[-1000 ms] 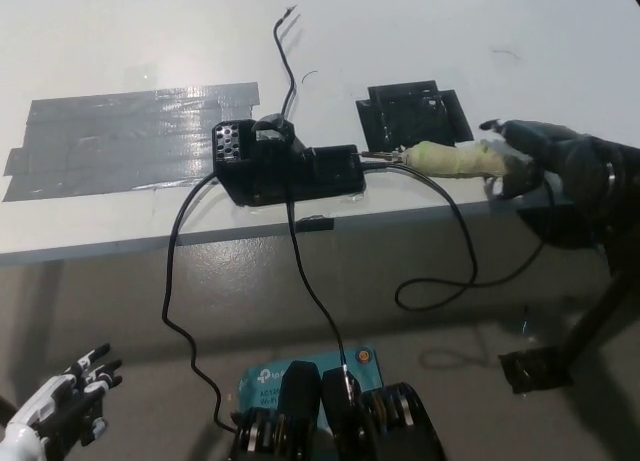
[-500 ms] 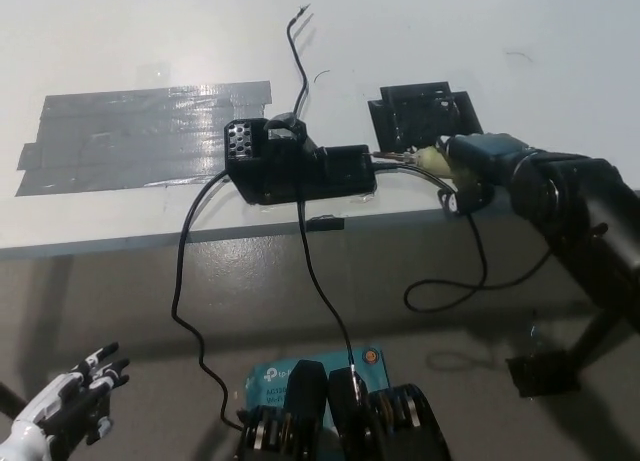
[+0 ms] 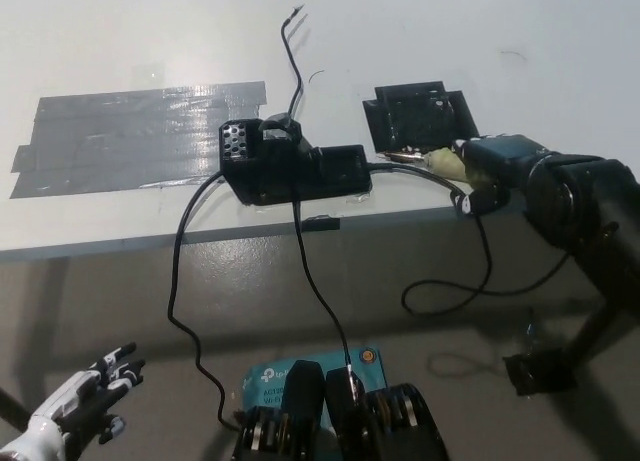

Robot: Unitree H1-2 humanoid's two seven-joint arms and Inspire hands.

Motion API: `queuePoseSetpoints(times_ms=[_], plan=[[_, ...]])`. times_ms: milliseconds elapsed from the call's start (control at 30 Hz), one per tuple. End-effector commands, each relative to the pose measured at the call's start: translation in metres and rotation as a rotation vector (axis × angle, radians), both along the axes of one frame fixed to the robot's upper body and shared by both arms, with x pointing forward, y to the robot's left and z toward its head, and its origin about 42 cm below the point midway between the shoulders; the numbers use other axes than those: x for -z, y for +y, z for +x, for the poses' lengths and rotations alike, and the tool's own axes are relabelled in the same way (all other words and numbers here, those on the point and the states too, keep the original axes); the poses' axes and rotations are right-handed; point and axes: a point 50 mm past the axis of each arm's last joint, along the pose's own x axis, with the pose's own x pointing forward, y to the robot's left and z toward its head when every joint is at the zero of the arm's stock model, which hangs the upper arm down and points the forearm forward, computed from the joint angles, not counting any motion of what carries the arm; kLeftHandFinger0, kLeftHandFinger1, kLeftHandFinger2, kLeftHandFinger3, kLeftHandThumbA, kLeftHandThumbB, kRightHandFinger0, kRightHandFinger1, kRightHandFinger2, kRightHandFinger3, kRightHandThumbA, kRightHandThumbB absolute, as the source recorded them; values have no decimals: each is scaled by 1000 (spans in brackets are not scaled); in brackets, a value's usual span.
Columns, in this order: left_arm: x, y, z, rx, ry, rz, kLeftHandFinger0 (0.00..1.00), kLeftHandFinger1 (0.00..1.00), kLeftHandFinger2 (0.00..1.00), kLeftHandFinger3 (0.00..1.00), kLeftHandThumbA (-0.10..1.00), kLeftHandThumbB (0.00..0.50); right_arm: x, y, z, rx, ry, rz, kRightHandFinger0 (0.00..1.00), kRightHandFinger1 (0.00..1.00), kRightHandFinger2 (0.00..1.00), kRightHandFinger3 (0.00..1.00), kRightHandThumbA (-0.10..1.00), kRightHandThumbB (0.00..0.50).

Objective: The robot uses its right hand to grab and lift the soldering gun kept on the middle of the table and puts it in its base

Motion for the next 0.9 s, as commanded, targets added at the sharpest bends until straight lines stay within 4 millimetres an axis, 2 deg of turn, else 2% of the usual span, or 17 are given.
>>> queuePoseSetpoints(times_ms=[0, 67, 100, 200, 400, 467, 500, 567, 633, 700, 733, 833, 867], plan=[[-15, 1, 6, 50, -37, 31, 1000, 1000, 1000, 1000, 481, 33, -38, 15, 9, -38, -81, 10, 1000, 1000, 1000, 1000, 424, 324], [-14, 2, 5, 59, -38, 25, 1000, 1000, 1000, 1000, 518, 38, -38, 22, 7, -44, -65, 31, 1000, 1000, 1000, 1000, 402, 329], [-10, 3, -1, 60, -20, 8, 1000, 1000, 1000, 1000, 530, 43, -32, 23, 4, -47, -49, 45, 1000, 1000, 1000, 1000, 400, 337], [-8, 4, -5, 59, -12, 16, 1000, 1000, 1000, 1000, 568, 57, -31, 25, 4, -35, -31, 60, 1000, 1000, 1000, 1000, 394, 336], [-4, 8, -12, 74, -10, 27, 1000, 1000, 1000, 1000, 669, 78, -35, 13, 9, 48, 72, 141, 1000, 1000, 1000, 1000, 394, 404], [-3, 8, -12, 83, -10, 33, 1000, 1000, 1000, 1000, 695, 107, -43, 3, 13, 64, 120, 152, 1000, 1000, 1000, 1000, 401, 452], [-3, 9, -12, 85, -10, 40, 1000, 1000, 1000, 1000, 710, 104, -49, -2, 16, 72, 162, 168, 1000, 1000, 1000, 1000, 410, 478], [-4, 9, -12, 86, -8, 39, 1000, 1000, 1000, 1000, 721, 100, -53, -5, 18, 83, 179, 168, 1000, 1000, 1000, 1000, 444, 496], [-2, 8, -11, 87, -6, 31, 1000, 1000, 1000, 1000, 728, 122, -58, -15, 22, 119, 210, 173, 1000, 1000, 1000, 1000, 466, 500], [-2, 9, -13, 87, -4, 21, 1000, 1000, 1000, 1000, 747, 134, -63, -19, 25, 145, 247, 213, 1000, 1000, 1000, 1000, 419, 500], [-3, 8, -13, 86, 0, 24, 1000, 1000, 1000, 1000, 767, 158, -66, -21, 27, 151, 252, 209, 1000, 1000, 1000, 1000, 430, 500], [-2, 10, -15, 80, 8, 11, 1000, 1000, 1000, 1000, 796, 156, -73, -24, 28, 152, 259, 196, 1000, 1000, 1000, 1000, 415, 500], [-3, 9, -16, 84, 3, 17, 1000, 1000, 1000, 1000, 824, 130, -76, -25, 28, 142, 266, 204, 1000, 1000, 1000, 1000, 389, 500]])
